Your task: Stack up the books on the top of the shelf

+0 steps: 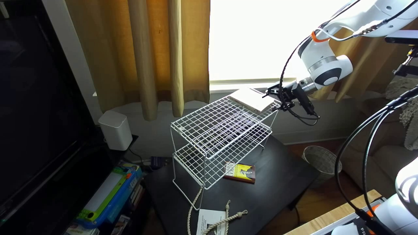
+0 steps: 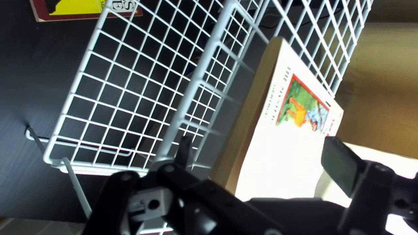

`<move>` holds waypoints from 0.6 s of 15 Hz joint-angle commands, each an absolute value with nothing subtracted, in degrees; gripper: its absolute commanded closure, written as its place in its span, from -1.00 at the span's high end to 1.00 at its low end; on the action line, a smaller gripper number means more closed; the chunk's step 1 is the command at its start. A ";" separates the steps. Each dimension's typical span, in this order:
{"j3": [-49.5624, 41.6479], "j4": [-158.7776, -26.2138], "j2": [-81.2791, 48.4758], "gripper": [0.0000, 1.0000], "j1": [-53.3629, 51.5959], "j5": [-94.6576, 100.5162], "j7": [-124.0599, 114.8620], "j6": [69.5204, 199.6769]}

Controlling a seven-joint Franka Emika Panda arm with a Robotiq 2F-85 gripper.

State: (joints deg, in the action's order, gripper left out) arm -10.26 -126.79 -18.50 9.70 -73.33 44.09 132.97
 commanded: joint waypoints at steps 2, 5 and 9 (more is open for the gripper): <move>-10.37 -130.15 -13.17 1.00 7.74 -63.26 35.69 138.50; -9.89 -130.96 -10.57 1.00 7.15 -54.88 29.68 141.17; -8.55 -131.35 -6.35 1.00 6.53 -42.79 23.38 142.18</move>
